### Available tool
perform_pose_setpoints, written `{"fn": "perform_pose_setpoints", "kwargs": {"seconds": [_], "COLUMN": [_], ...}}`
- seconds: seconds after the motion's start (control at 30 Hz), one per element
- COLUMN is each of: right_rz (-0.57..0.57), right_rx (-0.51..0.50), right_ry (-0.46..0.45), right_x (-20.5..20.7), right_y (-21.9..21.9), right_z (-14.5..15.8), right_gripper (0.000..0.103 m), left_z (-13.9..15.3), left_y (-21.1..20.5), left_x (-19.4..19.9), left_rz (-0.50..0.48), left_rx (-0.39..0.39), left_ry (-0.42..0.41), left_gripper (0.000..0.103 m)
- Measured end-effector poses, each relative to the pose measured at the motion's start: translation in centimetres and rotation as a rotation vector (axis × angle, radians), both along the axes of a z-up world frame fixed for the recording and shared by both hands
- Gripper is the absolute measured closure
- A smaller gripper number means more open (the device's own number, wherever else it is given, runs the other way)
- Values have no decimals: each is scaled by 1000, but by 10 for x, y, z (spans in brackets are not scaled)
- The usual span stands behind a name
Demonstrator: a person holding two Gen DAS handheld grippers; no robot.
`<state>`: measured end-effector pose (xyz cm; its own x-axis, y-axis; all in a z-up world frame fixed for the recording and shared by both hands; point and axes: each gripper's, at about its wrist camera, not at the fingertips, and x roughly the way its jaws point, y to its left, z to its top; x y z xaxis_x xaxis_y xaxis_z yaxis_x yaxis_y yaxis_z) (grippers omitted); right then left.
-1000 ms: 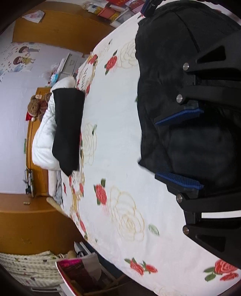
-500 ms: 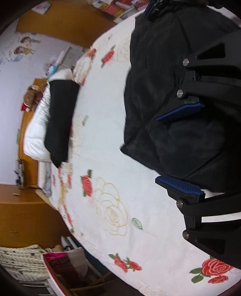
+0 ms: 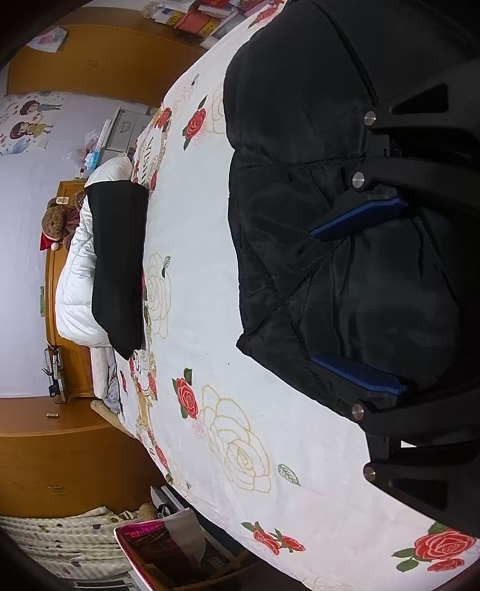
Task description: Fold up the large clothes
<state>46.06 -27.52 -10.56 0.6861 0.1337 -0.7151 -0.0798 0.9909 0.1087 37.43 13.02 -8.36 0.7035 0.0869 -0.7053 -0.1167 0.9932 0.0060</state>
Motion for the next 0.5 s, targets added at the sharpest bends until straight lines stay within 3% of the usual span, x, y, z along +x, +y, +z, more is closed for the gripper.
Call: {"fn": "perform_pose_setpoints", "kwargs": {"seconds": [0.23,0.5], "right_rz": [-1,18], "right_rx": [-29,-42], "right_ry": [15,20], "right_x": [-5,-38], "right_y": [-1,-11], "right_z": [13,45], "right_gripper": [53,51], "left_z": [8,30], "left_y": [-2,6], "left_x": [-1,-23], "left_rz": [-3,12], "left_rx": [27,23], "left_ry": [31,38], "left_gripper": [36,36]}}
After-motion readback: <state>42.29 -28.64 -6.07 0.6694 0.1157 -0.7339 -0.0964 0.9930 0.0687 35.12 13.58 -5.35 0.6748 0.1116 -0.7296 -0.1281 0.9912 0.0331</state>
